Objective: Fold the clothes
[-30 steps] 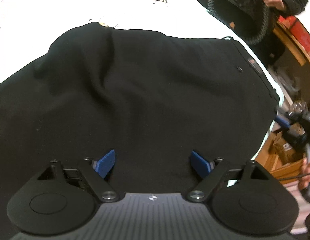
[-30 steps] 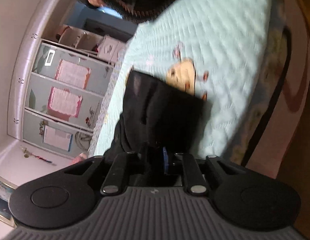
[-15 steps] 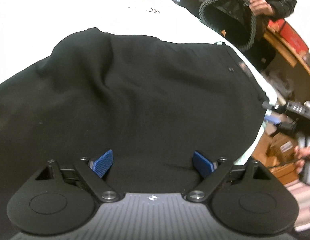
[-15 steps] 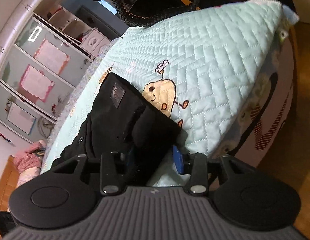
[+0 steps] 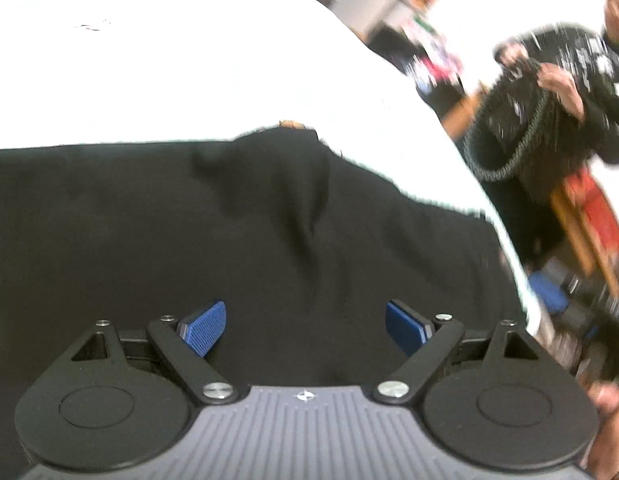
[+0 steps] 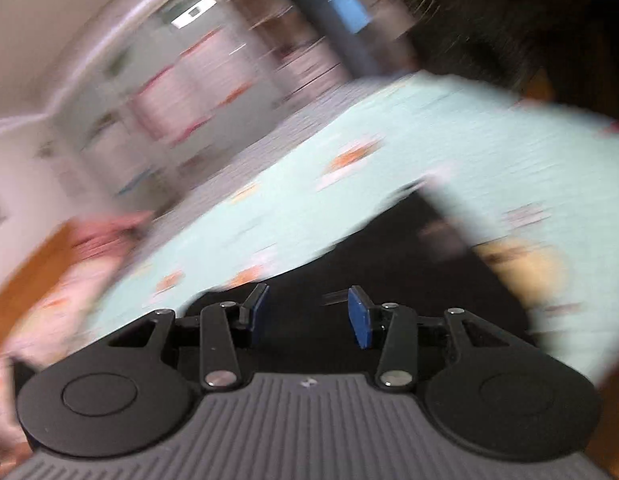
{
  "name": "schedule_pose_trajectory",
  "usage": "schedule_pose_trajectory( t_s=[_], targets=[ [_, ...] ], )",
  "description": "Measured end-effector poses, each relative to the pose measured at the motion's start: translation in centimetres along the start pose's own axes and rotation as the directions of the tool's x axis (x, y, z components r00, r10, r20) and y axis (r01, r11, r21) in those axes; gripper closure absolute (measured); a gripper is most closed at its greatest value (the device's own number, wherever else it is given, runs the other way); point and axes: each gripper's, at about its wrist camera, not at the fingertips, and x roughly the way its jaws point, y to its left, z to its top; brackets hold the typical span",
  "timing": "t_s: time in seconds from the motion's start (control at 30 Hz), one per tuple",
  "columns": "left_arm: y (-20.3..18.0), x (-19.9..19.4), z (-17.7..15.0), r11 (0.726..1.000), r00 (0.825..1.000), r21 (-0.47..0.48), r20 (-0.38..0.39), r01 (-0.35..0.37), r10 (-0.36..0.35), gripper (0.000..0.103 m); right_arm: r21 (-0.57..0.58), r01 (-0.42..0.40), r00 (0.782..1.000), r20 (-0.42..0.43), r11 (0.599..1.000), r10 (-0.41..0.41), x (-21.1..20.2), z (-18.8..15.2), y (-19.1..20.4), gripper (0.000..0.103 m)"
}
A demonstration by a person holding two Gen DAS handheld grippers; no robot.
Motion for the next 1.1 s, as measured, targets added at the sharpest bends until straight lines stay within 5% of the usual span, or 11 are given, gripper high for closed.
schedule_pose_trajectory(
  t_s=[0.1, 0.23, 0.4, 0.47, 0.57, 0.77, 0.93, 1.1],
  targets=[
    [-0.7, 1.3, 3.3, 0.995, 0.995, -0.064, 0.057, 0.082, -0.079, 0.014, 0.090, -0.118, 0.988, -0.088, 0.989, 0.126, 6.3, 0.1, 0.7, 0.062],
    [-1.8, 3.9, 6.7, 0.963, 0.969, -0.121, 0.083, 0.240, -0.231, 0.014, 0.166, -0.107, 0.981, -0.145, 0.980, 0.132, 10.7, 0.7, 0.1, 0.065],
    [1.2, 7.5, 8.3, 0.966, 0.998, -0.251, 0.020, 0.067, -0.064, 0.019, 0.237, -0.030, 0.973, -0.215, 0.971, 0.082, 15.3, 1.6, -1.4, 0.070],
    [2.2, 6.0, 7.9, 0.935, 0.982, -0.302, 0.092, 0.188, -0.168, 0.019, 0.255, 0.007, 0.972, -0.228, 0.967, 0.053, 15.2, 1.5, -3.3, 0.103],
    [3.0, 3.2, 8.9, 0.936, 0.963, -0.269, 0.202, 0.228, -0.177, 0.016, 0.194, 0.004, 0.974, -0.222, 0.981, 0.040, 14.7, 0.8, -4.0, 0.103],
    [5.3, 6.6, 13.0, 0.938, 0.978, -0.281, -0.003, 0.201, -0.211, 0.016, 0.040, -0.055, 0.991, -0.120, 0.998, 0.060, 13.9, -1.1, -3.9, 0.102],
    [4.9, 10.2, 15.8, 0.950, 0.929, -0.219, -0.247, 0.224, -0.276, 0.016, 0.027, -0.077, 0.992, -0.102, 0.997, 0.079, 14.0, -1.2, -4.1, 0.102],
    [5.2, 15.3, 17.8, 0.953, 0.846, -0.218, -0.448, 0.209, -0.288, 0.015, 0.023, -0.092, 0.992, -0.085, 0.996, 0.093, 13.2, -1.7, -4.0, 0.101]
  ],
)
